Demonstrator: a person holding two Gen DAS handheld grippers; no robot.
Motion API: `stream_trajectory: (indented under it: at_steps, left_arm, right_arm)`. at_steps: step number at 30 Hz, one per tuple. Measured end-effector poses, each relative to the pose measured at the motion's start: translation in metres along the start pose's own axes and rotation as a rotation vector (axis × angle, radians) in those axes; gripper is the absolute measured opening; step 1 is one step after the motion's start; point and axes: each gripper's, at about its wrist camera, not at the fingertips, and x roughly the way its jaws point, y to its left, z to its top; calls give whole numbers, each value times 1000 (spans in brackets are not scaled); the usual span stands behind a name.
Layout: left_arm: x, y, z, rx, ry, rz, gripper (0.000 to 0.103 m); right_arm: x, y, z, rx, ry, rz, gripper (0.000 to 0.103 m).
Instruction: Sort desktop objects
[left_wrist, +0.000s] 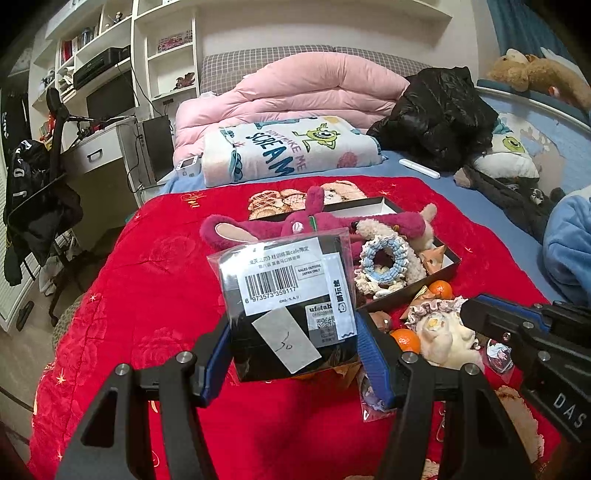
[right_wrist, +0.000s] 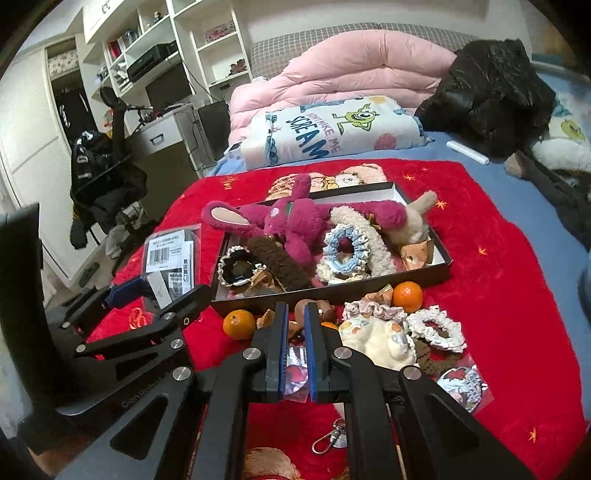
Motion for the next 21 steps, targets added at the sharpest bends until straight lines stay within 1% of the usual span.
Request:
stream_trajectory:
  at_steps: [4,6,9,13,18,21]
  left_arm:
    - [1,-1,-1,5,2,5,64]
    - [2,-1,0,3,5,6,64]
    - [4,-1,0,3,10,11,64]
    - [7,-1,-2,2,23,8,64]
    - [9,0,-3,1,34,6,64]
    - [10,1,-3,-7,40,3,64]
  right_arm:
    - [0,-1,0,2,3,-8,10]
    - [1,-7,0,16,7,-19,10]
    - [2,-19,1,51,18,-6,10]
    - [9,-29,-2,85,49,49,10]
    - [31,-33,-12,124,151,160,10]
    - [47,-35,-22,150,220,191,11]
